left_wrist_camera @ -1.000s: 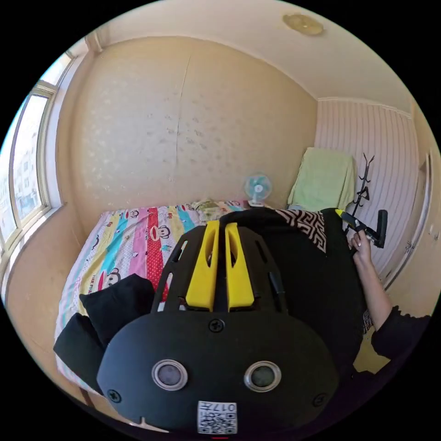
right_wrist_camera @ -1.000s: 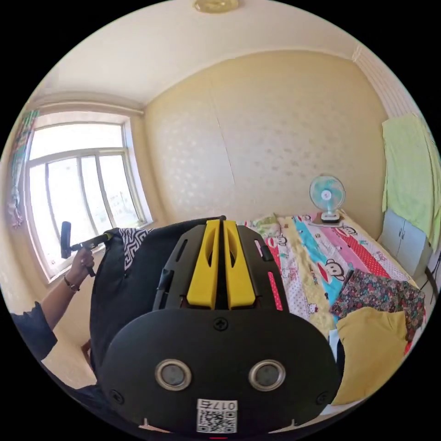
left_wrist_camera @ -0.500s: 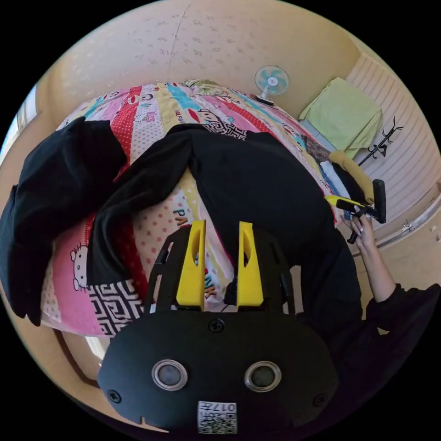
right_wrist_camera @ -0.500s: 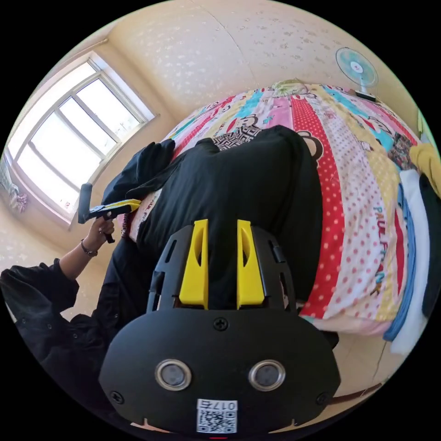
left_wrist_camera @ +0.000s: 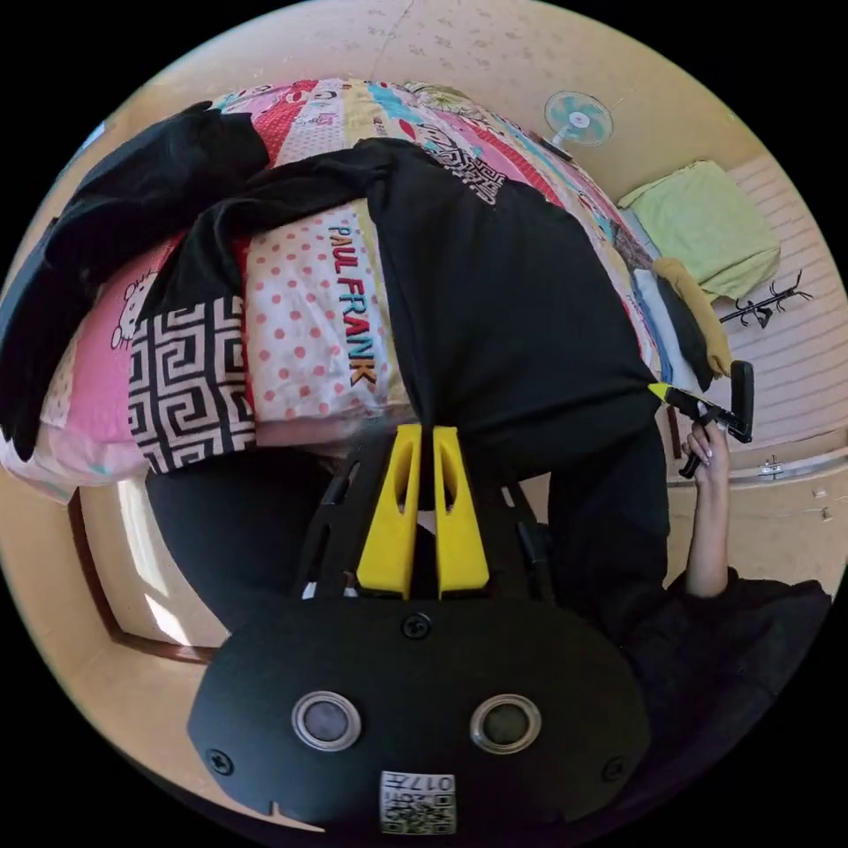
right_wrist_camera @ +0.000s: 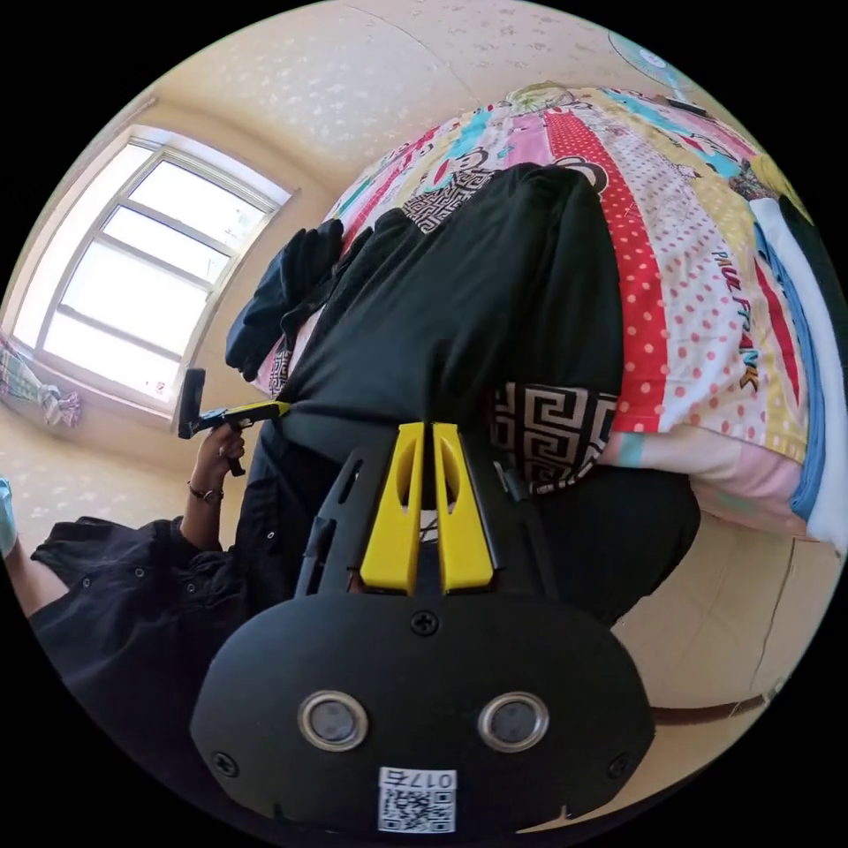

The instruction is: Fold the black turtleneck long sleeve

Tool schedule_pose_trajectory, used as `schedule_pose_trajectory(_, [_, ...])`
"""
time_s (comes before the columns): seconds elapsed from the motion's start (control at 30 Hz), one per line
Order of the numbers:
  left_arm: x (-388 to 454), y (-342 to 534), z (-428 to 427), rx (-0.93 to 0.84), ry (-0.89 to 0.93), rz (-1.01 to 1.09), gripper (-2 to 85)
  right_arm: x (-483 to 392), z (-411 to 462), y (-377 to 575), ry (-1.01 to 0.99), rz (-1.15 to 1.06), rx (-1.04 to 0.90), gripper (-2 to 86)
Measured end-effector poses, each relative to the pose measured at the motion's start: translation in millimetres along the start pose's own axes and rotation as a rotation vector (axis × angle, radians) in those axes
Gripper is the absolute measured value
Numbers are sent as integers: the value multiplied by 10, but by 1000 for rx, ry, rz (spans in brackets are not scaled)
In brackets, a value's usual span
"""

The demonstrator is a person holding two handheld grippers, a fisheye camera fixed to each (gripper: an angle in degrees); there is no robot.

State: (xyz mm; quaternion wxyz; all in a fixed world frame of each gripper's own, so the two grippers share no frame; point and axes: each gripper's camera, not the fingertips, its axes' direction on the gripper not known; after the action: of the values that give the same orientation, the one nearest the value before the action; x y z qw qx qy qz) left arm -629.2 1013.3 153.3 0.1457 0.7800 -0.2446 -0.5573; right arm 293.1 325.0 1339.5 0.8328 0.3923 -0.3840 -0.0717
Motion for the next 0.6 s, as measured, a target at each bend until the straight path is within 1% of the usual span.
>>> schedule_pose_trajectory(0.03, [-40,21,-11,1,11,-24,38,13,-57,37,3,8,17,42])
schedule_pose_trajectory(0.07, [-111,60,-45,18,17,-66,49,50,-189,122,31,40,76,53])
schedule_pose_trajectory(0.1, [-160,89,-88,29,-5,-90,56,102,-318,201,75,83,140,70])
schedule_pose_trajectory(0.13, [-181,97,-111,28,-26,-103,59,136,-372,233,107,110,167,78])
schedule_pose_trajectory(0.17, [-209,100,-158,25,-72,-121,68,221,-444,272,179,169,199,93])
schedule_pose_trajectory(0.23, [-222,48,-218,16,-129,-121,77,375,-439,250,256,219,189,104])
schedule_pose_trajectory(0.27, [-210,-37,-247,3,-147,-107,79,504,-360,189,287,239,152,106])
schedule_pose_trajectory(0.33, [-153,-215,-292,-1,-130,-61,79,721,-151,56,281,255,48,99])
schedule_pose_trajectory(0.37, [-94,-356,-326,2,-99,-24,77,798,-79,-6,285,268,9,81])
schedule_pose_trajectory(0.4, [-16,-514,-360,2,-75,20,71,761,-131,-61,312,255,-21,52])
schedule_pose_trajectory(0.43, [28,-597,-373,-3,-71,43,68,724,-162,-93,310,239,-52,45])
schedule_pose_trajectory(0.47, [124,-765,-379,-28,-82,94,50,612,-264,-139,260,193,-86,30])
schedule_pose_trajectory(0.5, [225,-945,-352,-82,-113,163,34,485,-442,-158,204,152,-67,25])
schedule_pose_trajectory(0.53, [270,-1038,-329,-122,-129,199,27,425,-558,-166,193,134,-50,22])
schedule_pose_trajectory(0.57, [328,-1219,-292,-206,-159,255,17,336,-834,-178,216,113,-11,20])
schedule_pose_trajectory(0.6, [360,-1374,-292,-261,-176,294,9,295,-1165,-182,287,114,44,19])
